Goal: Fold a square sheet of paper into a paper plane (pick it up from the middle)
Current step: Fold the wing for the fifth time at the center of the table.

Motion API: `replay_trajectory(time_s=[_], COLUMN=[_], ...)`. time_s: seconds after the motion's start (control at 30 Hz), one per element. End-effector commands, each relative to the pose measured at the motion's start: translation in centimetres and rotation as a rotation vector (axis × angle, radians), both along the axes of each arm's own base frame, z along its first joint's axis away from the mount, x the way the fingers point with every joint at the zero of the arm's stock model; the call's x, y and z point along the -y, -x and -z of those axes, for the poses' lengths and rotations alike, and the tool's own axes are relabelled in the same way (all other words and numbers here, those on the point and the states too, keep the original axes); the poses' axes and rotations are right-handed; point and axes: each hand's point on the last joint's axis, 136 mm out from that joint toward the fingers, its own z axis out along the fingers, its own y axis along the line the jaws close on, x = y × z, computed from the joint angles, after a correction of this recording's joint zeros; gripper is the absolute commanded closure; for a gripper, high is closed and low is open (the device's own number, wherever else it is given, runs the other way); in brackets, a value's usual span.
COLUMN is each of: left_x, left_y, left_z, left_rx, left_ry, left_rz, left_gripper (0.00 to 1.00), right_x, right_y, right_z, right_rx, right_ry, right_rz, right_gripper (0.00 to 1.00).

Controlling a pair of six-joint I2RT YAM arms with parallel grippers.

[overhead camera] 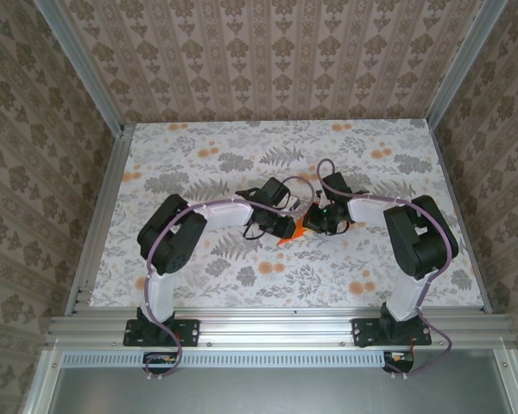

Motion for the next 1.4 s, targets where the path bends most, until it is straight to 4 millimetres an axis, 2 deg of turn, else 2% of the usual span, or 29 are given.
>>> replay_trajectory(time_s=[0.0, 0.13, 0.4, 0.63, 0.8, 0.97, 1.03, 1.27, 1.37], left_x=[-1.4, -1.3, -1.0, -1.3, -1.2, -0.9, -0.6, 0.9, 1.3], left_y=[2.6, 2.9, 3.0, 3.3, 3.5, 3.7, 3.8, 3.5, 3.3], left_z=[3.4, 3.6, 3.3, 4.0, 4.3, 4.4, 4.2, 1.7, 1.0], left_rx=[-0.065, -0.064, -0.066, -0.070, -0.069, -0.071, -0.074, -0.073, -0.071], left_ry=[-0.128, -0.136, -0.127, -0.162, -0.182, -0.190, -0.178, -0.066, -0.035], left_rz=[0.061, 0.072, 0.083, 0.096, 0.102, 0.114, 0.115, 0.098, 0.087], left_gripper=[0.79, 0.78, 0.74, 0.80, 0.84, 0.84, 0.84, 0.84, 0.82], right_x=[3.5, 3.7, 4.6, 4.0, 3.6, 3.8, 3.8, 4.6, 4.9], right_y=[2.4, 2.5, 2.9, 2.5, 2.0, 2.1, 2.3, 2.7, 2.9], right_z=[5.3, 5.6, 6.4, 6.1, 5.2, 5.5, 5.8, 6.7, 7.0], right_rx=[-0.131, -0.142, -0.158, -0.143, -0.111, -0.109, -0.116, -0.136, -0.144], right_ry=[0.171, 0.170, 0.190, 0.120, 0.091, 0.105, 0.110, 0.154, 0.171], right_rz=[0.065, 0.078, 0.094, 0.097, 0.088, 0.074, 0.071, 0.075, 0.079], right_gripper=[0.97, 1.00, 1.00, 1.00, 0.84, 0.79, 0.80, 0.95, 0.96])
